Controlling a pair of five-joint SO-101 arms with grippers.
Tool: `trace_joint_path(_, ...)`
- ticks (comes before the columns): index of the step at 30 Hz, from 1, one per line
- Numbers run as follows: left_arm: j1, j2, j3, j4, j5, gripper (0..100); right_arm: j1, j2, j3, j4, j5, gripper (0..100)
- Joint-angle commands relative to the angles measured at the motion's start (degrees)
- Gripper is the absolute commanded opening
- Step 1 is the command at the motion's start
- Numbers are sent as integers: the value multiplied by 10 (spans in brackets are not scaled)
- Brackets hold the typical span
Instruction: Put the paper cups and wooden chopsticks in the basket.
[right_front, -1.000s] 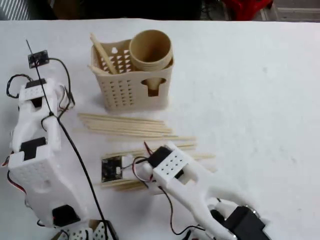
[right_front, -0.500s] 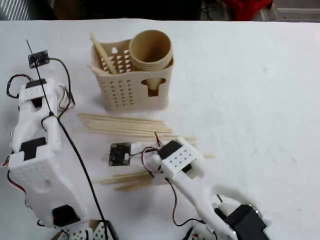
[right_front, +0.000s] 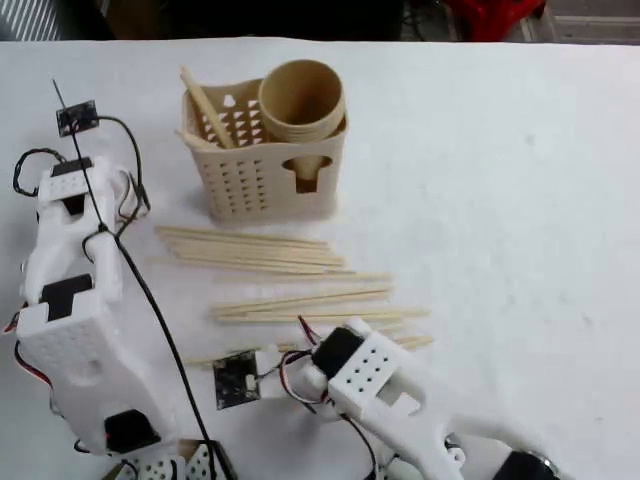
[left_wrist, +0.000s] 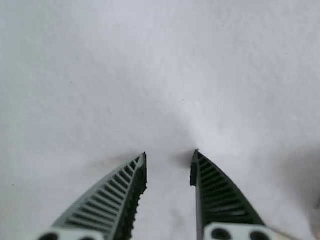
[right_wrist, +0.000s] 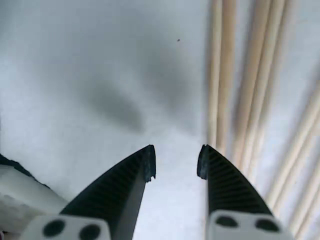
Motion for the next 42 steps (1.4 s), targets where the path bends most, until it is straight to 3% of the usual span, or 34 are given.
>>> trace_joint_path(1,4,-7,-5,-10,0,158,-5,65,-1,-56,4,152)
trace_joint_path(12,4,-7,-5,-10,0,158,147,259,-204,-100,-27,152)
trace_joint_path(25,4,-7,-5,-10,0,158,152,254,-265,-87,-28,152)
trace_joint_path(35,4,-7,-5,-10,0,158,150,70,-268,-67,-91,152)
trace_joint_path(42,4,-7,-5,-10,0,158,151,172,-268,-131,-91,153)
